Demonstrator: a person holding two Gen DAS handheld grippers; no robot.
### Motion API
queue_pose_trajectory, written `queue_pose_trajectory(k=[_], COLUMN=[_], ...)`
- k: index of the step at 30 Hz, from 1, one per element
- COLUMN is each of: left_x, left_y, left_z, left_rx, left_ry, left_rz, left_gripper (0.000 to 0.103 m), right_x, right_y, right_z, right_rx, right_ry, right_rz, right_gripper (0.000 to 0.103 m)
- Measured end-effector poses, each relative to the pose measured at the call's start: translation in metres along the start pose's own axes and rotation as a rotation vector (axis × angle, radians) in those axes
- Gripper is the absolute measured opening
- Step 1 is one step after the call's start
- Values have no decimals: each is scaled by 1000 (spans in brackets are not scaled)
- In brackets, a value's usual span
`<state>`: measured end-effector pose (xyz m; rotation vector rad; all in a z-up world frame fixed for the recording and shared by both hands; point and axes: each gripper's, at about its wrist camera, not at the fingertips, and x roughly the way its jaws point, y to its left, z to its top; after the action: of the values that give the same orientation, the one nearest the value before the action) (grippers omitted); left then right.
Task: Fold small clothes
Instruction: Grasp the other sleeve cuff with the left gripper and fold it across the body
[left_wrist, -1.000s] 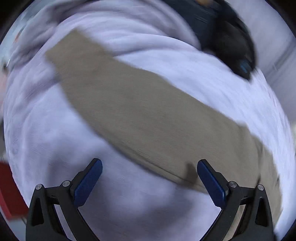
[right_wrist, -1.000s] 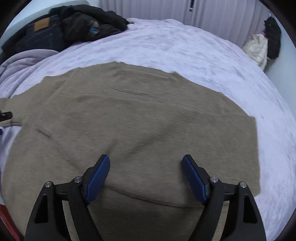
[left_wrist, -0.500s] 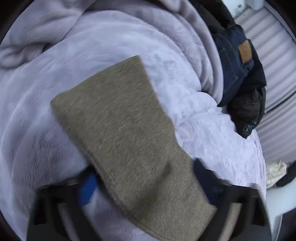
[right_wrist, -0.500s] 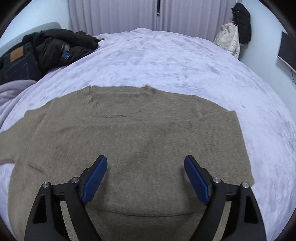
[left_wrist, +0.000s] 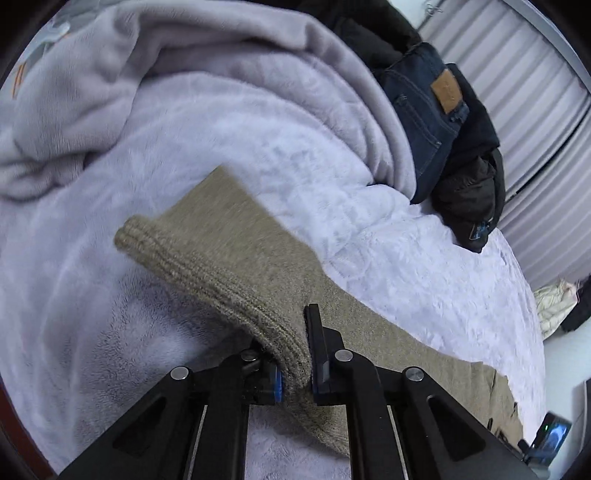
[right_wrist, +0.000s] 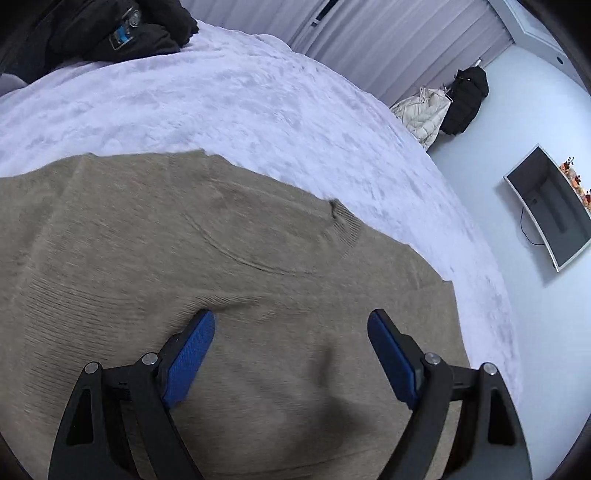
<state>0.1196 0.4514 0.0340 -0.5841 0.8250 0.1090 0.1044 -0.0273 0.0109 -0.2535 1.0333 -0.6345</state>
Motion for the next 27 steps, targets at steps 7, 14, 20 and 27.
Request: queue_pose_trajectory(k=[7,14,20,27], left_x=[-28,-50,-51,-17], left_y=[-29,-57,-134,-288], left_z=[0,-6,-39,-143], left_rx=[122,167,307,551], left_ry=[-68,-92,-36,138], left_rz=[37,15,-33,-131], left_gripper=[10,10,10,10], right_x=[-52,-118,-109,-25], right_y=[91,148,41,-113], right_z=[12,-1,-5,-27], right_rx=[-120,-362,-170,24], right_ry=[-92,-167,-178,-97], right_rz=[57,605,669,451], right_gripper=[88,88,88,88])
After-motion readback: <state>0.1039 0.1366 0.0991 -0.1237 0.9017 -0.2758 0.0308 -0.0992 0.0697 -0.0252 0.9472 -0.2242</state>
